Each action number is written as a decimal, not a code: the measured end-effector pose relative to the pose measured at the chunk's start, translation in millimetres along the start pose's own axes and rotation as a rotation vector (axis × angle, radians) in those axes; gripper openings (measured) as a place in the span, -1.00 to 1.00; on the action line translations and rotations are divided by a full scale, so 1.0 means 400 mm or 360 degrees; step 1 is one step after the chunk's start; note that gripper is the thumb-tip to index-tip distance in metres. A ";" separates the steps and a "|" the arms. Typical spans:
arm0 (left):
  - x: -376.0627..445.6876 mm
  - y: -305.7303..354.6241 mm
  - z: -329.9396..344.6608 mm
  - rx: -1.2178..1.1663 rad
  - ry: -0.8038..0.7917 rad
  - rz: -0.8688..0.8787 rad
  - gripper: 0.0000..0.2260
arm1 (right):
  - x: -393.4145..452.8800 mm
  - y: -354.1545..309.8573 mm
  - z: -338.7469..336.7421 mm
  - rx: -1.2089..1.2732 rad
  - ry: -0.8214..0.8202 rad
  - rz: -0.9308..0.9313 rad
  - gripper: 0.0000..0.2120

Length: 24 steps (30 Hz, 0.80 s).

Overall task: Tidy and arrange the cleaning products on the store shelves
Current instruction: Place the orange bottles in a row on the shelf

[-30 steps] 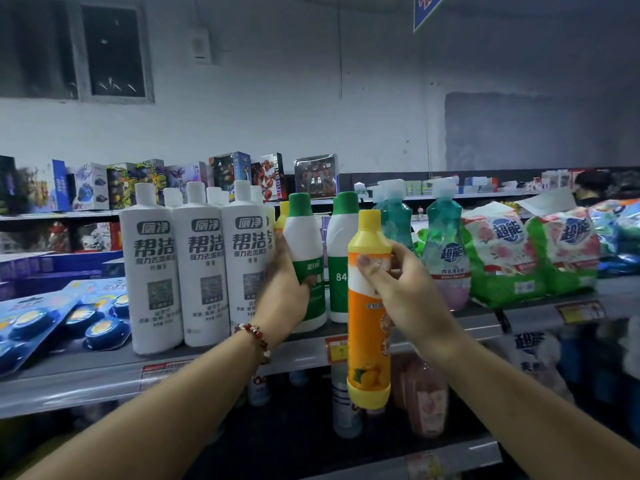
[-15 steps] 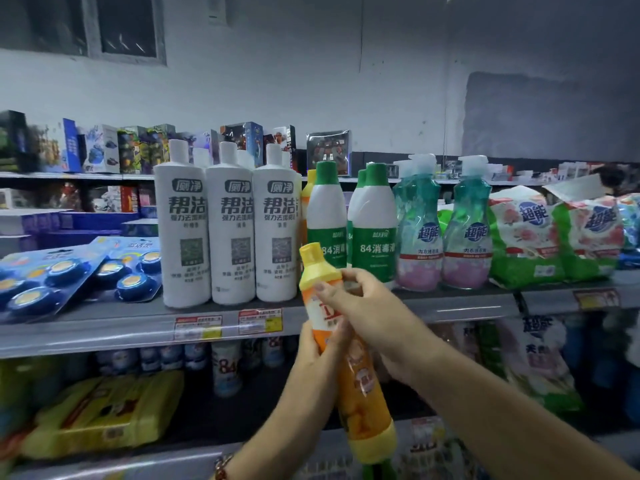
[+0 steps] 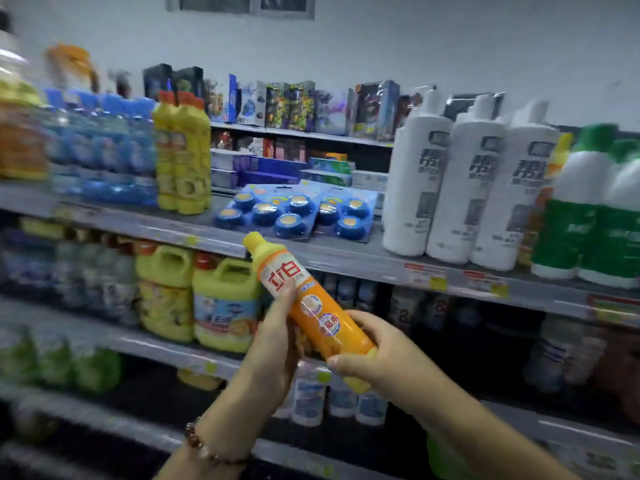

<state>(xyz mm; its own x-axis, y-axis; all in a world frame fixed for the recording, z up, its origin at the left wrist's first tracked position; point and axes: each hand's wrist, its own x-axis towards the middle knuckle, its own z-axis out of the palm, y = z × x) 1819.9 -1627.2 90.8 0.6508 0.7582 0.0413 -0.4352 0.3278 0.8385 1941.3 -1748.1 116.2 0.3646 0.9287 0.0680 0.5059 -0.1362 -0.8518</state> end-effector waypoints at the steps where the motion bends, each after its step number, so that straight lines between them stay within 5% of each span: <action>1: -0.017 0.053 -0.058 0.0035 0.0053 0.0044 -0.48 | 0.027 -0.040 0.057 -0.0041 -0.0037 -0.0019 -0.31; 9: -0.139 0.360 -0.594 0.0612 0.0332 0.0175 -0.38 | 0.228 -0.249 0.546 0.0096 -0.0430 -0.0316 -0.30; 18: -0.234 0.633 -0.906 0.1546 0.0458 0.0420 -0.33 | 0.395 -0.392 0.997 0.1888 -0.1485 0.0189 -0.34; 21: -0.224 0.685 -1.022 0.1646 0.0533 0.0382 -0.22 | 0.474 -0.429 1.100 0.1988 -0.1567 0.0239 -0.26; 24: -0.181 0.749 -1.118 0.1662 0.0584 0.0363 -0.48 | 0.561 -0.475 1.187 0.1809 -0.1482 0.0227 -0.27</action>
<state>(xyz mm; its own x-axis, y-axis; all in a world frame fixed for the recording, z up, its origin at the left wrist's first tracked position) 1364.1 -1331.9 96.2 0.3260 0.9160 0.2336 0.3247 -0.3406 0.8824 1555.8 -1350.0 46.6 -0.4874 0.8728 -0.0257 -0.5214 -0.3145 -0.7933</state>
